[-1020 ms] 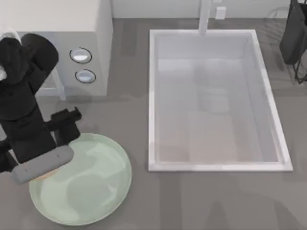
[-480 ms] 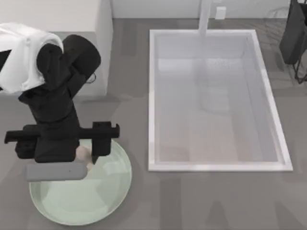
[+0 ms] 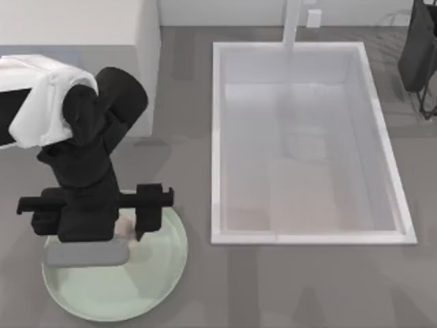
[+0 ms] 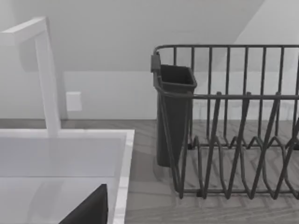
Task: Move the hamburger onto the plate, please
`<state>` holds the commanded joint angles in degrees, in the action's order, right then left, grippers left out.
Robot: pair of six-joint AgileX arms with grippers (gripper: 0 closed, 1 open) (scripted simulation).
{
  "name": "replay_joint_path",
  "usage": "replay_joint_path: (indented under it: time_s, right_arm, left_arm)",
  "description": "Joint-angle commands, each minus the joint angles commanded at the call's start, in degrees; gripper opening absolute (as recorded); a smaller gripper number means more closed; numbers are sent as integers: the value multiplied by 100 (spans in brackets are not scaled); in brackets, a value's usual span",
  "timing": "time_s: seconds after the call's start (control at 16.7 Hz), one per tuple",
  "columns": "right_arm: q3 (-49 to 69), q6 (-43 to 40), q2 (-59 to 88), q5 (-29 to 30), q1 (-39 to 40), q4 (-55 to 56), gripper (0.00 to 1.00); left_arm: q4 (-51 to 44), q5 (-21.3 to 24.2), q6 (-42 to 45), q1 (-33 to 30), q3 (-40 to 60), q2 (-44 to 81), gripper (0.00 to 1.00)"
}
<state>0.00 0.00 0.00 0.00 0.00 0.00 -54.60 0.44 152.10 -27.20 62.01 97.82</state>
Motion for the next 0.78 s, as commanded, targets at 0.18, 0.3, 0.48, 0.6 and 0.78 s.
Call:
replay_joint_path:
  time_s: [0.18,0.3,0.48,0.6,0.78]
  right_arm:
    - [0,0,0,0,0,0,100]
    - [0,0,0,0,0,0,100]
    - [0,0,0,0,0,0,100]
    - [0,0,0,0,0,0,100]
    - [0,0,0,0,0,0,100]
  left_arm:
    - [397,-4,-4,3,-255,162,0]
    - [410,-5,-5,2,-265,167,0]
    - [410,-5,-5,2,-265,167,8]
    - [410,-5,-5,2,-265,167,23]
    - [410,-5,-5,2,-265,167,45]
